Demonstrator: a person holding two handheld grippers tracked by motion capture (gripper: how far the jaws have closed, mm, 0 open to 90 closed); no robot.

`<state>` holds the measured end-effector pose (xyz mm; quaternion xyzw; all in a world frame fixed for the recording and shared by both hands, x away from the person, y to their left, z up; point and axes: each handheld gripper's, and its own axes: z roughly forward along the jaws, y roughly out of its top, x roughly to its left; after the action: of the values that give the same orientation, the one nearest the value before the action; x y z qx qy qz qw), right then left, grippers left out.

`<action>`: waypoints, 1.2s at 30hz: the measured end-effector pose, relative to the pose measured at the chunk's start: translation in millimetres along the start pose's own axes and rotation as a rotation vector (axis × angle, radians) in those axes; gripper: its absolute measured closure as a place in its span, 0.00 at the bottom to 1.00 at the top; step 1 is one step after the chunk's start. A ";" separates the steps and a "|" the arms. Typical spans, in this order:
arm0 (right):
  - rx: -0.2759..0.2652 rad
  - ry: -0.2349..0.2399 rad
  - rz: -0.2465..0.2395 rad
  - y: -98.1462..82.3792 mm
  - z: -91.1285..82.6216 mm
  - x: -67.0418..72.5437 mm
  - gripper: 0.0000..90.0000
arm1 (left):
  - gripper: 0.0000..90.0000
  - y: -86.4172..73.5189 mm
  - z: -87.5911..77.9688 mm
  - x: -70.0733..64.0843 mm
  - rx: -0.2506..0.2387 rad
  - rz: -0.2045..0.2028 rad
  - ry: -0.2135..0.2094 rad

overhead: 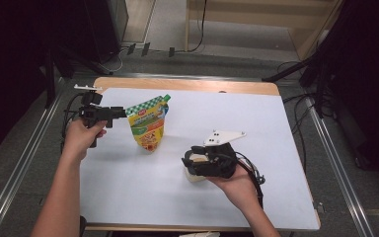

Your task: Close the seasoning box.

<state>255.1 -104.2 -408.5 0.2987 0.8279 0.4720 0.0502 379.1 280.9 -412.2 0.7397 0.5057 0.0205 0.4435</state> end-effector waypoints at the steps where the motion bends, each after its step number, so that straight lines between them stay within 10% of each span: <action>1: 0.002 -0.001 0.000 0.1 -1.5 -1.5 0.55 | 0.42 -1.0 1.0 0.0 -0.002 0.003 0.006; 36: -0.058 -0.094 0.102 0.4 -75.8 -55.3 1.00 | 0.41 -5.1 1.9 -4.9 0.007 0.037 0.036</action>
<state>272.7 -191.0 -377.5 0.3607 0.7943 0.4834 0.0736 373.8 276.5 -414.8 0.7501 0.4998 0.0401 0.4312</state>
